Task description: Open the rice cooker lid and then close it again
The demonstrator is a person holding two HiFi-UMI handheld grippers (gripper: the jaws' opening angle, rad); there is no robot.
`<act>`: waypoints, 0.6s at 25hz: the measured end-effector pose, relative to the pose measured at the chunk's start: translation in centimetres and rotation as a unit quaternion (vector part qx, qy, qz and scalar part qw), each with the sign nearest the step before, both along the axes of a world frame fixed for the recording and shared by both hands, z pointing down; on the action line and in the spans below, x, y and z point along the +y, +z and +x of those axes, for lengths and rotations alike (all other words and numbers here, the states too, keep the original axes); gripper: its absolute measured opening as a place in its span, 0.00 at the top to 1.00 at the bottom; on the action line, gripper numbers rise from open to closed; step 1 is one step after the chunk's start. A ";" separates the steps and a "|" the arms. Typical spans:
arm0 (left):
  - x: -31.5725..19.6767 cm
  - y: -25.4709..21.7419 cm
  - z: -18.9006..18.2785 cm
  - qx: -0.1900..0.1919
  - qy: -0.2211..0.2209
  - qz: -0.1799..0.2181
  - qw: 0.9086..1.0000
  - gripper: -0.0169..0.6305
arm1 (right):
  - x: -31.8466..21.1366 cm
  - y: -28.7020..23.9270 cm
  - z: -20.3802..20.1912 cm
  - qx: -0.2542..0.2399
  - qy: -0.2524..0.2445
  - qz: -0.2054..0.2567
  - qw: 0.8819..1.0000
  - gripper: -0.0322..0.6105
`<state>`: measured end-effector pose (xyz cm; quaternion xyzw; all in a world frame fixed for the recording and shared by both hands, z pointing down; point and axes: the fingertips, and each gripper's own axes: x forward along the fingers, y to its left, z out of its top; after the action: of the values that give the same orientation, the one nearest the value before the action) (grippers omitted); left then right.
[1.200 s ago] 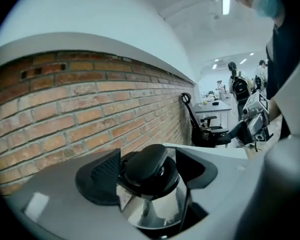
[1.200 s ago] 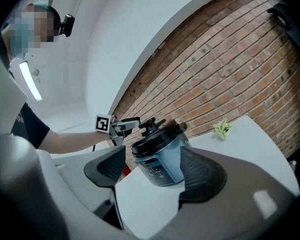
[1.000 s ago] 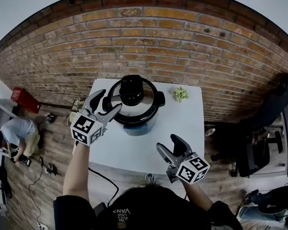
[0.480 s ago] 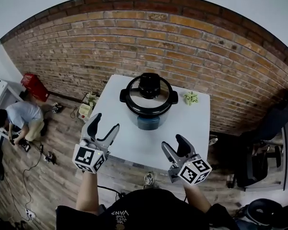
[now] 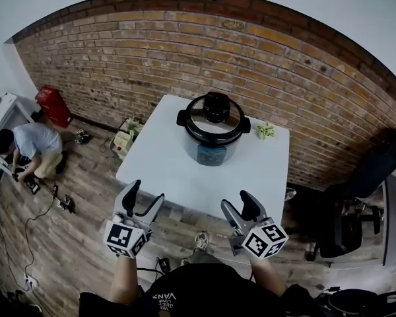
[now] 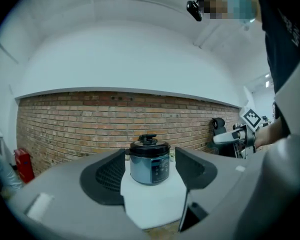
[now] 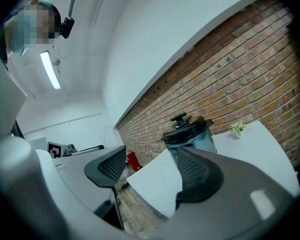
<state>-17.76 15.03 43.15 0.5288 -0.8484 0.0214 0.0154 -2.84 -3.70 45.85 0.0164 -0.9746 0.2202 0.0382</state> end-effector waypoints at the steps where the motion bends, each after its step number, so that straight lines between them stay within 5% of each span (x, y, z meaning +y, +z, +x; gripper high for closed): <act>1: 0.7 0.4 0.6 0.005 -0.002 0.000 1.000 0.49 | 0.5 0.1 0.4 0.003 -0.001 0.001 1.000 0.44; 15: 3.5 2.2 6.1 -0.003 -0.010 -0.010 1.000 0.62 | 2.5 0.9 3.8 0.024 -0.015 0.015 0.999 0.48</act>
<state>-11.62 18.54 45.32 0.5203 -0.8532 0.0314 0.0187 0.94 -1.19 46.71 0.0072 -0.9767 0.2042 0.0651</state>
